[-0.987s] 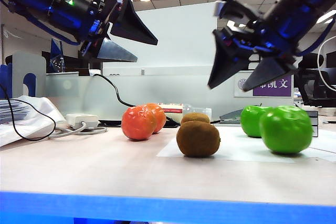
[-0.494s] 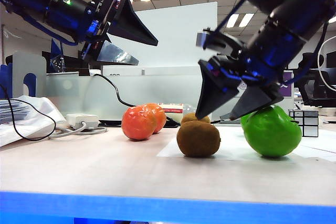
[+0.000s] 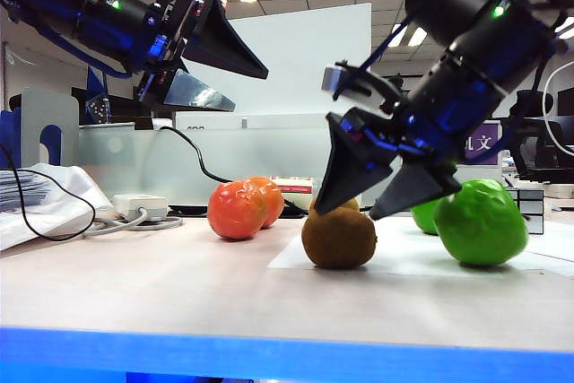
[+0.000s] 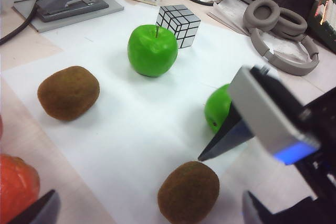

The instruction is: Put the same fruits together.

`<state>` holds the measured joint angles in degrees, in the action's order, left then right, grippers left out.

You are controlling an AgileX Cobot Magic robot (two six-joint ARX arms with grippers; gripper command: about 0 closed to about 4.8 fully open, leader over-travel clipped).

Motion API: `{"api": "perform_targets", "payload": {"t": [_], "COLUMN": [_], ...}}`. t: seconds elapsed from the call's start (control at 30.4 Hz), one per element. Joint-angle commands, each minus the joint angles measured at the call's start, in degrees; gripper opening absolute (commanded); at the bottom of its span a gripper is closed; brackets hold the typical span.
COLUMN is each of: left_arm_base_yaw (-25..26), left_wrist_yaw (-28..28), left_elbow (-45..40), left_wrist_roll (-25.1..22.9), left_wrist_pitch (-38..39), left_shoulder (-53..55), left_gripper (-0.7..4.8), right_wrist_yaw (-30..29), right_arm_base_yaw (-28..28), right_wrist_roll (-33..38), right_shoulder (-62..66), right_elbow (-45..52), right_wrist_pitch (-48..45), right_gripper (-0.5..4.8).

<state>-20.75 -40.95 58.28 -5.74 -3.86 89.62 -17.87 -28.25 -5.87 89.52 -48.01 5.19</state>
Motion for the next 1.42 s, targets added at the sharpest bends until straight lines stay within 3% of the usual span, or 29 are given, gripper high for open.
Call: {"api": "perform_targets", "payload": {"t": [0.03, 0.2, 0.39, 0.46, 0.53, 0.66, 1.09, 1.32, 1.35, 1.42], "left_arm_base_yaw": [0.0, 0.0, 0.02, 0.04, 0.09, 0.15, 0.92, 1.05, 1.25, 1.25], "left_wrist_yaw": [0.0, 0.24, 0.22, 0.22, 0.24, 1.36, 2.69, 2.84, 2.75, 2.8], "left_elbow": [0.2, 0.2, 0.2, 0.2, 0.2, 0.2, 0.2, 0.2, 0.2, 0.2], "left_wrist_roll": [-0.48, -1.14, -1.16, -1.33, -1.6, -4.11, -11.39, -12.33, -12.31, -12.52], "left_wrist_pitch": [-0.52, -0.5, -0.46, -0.44, -0.15, 2.32, 12.07, 13.64, 13.86, 14.43], "left_shoulder": [-0.35, -0.35, -0.35, -0.35, -0.35, -0.35, -0.35, -0.37, -0.37, -0.37], "left_gripper": [4.79, 4.79, 4.79, 4.79, 4.79, 4.79, 4.79, 4.79, 4.79, 4.79], "right_wrist_yaw": [-0.52, -0.7, -0.09, -0.11, -0.37, -0.55, -3.5, 0.31, 1.16, 1.92], "right_arm_base_yaw": [-0.48, -1.64, -2.93, -2.95, -2.95, -2.95, -6.45, -11.74, -12.31, -12.94], "right_wrist_roll": [-0.17, -0.39, -0.39, -0.37, -0.37, -0.13, -0.11, 0.33, 0.33, 0.31], "right_shoulder": [0.74, 0.94, 1.01, 1.11, 1.2, 1.2, 3.17, 5.75, 6.19, 6.43], "right_elbow": [-0.22, -0.2, -0.22, -0.22, -0.22, -0.22, -0.22, -0.24, -0.26, -0.26], "right_wrist_pitch": [-0.72, -2.58, -5.99, -6.58, -6.73, -6.75, -6.73, -9.16, -9.64, -9.97], "right_gripper": [4.79, 4.62, 1.62, 1.13, 1.3, 4.79, 4.79, 4.79, 4.65, 2.91]}}
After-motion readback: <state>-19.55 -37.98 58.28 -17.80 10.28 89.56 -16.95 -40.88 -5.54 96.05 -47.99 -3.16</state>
